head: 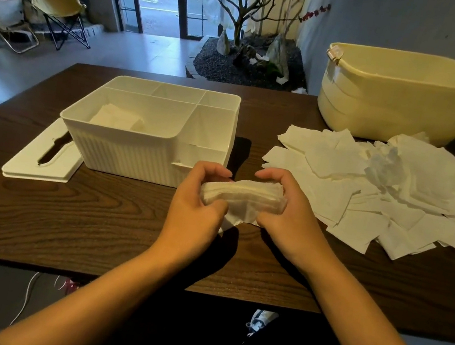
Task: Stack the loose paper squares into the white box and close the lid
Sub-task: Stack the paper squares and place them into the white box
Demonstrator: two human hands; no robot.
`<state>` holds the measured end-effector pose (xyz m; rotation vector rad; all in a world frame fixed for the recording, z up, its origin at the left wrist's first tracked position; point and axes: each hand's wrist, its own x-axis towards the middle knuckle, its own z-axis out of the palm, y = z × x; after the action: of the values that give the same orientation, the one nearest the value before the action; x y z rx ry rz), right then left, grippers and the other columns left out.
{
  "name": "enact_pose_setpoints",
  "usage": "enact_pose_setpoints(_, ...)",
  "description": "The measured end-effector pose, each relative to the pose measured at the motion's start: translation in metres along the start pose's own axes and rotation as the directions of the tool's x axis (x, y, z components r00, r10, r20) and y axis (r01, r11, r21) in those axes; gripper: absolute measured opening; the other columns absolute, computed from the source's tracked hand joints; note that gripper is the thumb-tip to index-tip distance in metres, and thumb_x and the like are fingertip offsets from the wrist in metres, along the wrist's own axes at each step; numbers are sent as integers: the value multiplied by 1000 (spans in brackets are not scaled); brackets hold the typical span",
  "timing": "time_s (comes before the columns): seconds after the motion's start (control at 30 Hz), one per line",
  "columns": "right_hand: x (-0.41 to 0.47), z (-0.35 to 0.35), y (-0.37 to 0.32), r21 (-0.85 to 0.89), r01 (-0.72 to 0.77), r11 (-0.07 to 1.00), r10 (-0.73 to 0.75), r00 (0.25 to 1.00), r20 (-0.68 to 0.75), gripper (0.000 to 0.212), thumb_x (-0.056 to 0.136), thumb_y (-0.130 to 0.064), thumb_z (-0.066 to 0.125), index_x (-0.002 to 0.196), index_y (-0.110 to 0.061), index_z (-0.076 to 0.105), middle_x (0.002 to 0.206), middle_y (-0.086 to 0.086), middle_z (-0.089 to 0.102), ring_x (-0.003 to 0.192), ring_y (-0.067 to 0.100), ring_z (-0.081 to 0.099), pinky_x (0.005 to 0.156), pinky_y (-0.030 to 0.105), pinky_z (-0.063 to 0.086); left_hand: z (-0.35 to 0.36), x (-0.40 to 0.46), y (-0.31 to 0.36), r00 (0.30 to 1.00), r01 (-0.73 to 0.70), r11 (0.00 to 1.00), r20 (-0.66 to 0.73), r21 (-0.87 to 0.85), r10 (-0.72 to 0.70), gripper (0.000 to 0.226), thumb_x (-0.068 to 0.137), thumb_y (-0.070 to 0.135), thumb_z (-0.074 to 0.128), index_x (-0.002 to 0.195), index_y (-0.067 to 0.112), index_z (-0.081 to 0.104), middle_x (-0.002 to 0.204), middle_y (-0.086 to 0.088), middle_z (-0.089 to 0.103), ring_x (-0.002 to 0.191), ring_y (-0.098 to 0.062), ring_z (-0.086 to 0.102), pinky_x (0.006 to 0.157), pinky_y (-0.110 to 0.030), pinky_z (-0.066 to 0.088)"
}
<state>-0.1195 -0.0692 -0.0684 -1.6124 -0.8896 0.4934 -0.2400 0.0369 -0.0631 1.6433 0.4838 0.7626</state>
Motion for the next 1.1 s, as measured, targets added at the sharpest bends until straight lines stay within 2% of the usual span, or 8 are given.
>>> enact_pose_setpoints(0.13, 1, 0, 0, -46, -34, 998, 34, 999, -5, 54, 79, 14, 61, 108, -32, 57, 108, -16, 55, 102, 5, 53, 70, 9, 49, -8, 0, -2, 997, -10, 995, 78, 97, 3, 43, 86, -9, 57, 106, 29, 58, 100, 15, 62, 95, -9, 64, 80, -30, 59)
enact_pose_setpoints(0.3, 4, -3, -2, 112, -88, 990, 97, 992, -75, 42, 86, 4, 61, 103, -35, 62, 101, -9, 68, 96, 7, 65, 82, 23, 58, -27, 6, 1, 978, -65, 944, 210, 325, -5, 27, 90, 11, 70, 110, 28, 63, 98, 10, 69, 92, -9, 66, 79, -35, 58)
enact_pose_setpoints(0.47, 8, -12, -10, 498, -210, 841, 225, 974, 29, 26, 90, -5, 64, 114, -15, 68, 99, -1, 76, 98, 17, 71, 85, 33, 59, -37, 14, 14, 974, 79, 979, 196, 189, -116, 24, 90, 15, 72, 111, 25, 65, 103, 9, 68, 95, -6, 68, 79, -28, 58)
enact_pose_setpoints(0.6, 12, -7, -22, 617, -248, 747, 206, 968, 140, 39, 80, -15, 69, 118, -9, 66, 114, 9, 73, 110, 24, 68, 94, 42, 56, -42, 21, 22, 981, 132, 987, 132, 93, -144, 28, 86, 19, 75, 111, 27, 67, 107, 6, 70, 100, -12, 68, 75, -23, 55)
enact_pose_setpoints(0.73, 18, 20, -43, 555, -225, 801, 176, 974, 141, 24, 91, -12, 63, 115, -14, 66, 108, 4, 76, 98, 20, 72, 85, 35, 60, -53, 27, 40, 996, 76, 995, 39, 72, -79, 28, 85, 14, 76, 108, 26, 67, 98, 8, 72, 88, -9, 71, 64, -17, 54)
enact_pose_setpoints(0.87, 33, 41, -67, 490, -192, 850, 183, 981, 68, 20, 97, -16, 61, 116, -14, 66, 106, 6, 76, 99, 24, 73, 85, 40, 59, -72, 35, 58, 1000, 13, 989, 2, 149, -14, 28, 84, 18, 77, 107, 29, 67, 97, 12, 72, 87, -5, 69, 67, -18, 55)
enact_pose_setpoints(1.0, 57, 64, -92, 480, -151, 864, 163, 986, 16, 13, 97, -9, 58, 106, -16, 65, 103, 10, 76, 83, 25, 74, 65, 38, 60, -104, 52, 65, 1000, 10, 989, -20, 147, -7, 25, 85, 18, 75, 107, 30, 69, 104, 11, 73, 101, -12, 68, 85, -31, 54)
enact_pose_setpoints(1.1, 75, 78, -109, 476, -145, 868, 168, 986, -7, 18, 99, -5, 53, 109, -15, 64, 97, 8, 75, 71, 20, 70, 54, 31, 57, -134, 66, 65, 993, -54, 986, -93, 157, 69, 19, 89, 17, 71, 104, 29, 70, 107, 10, 72, 99, -9, 68, 74, -28, 55)
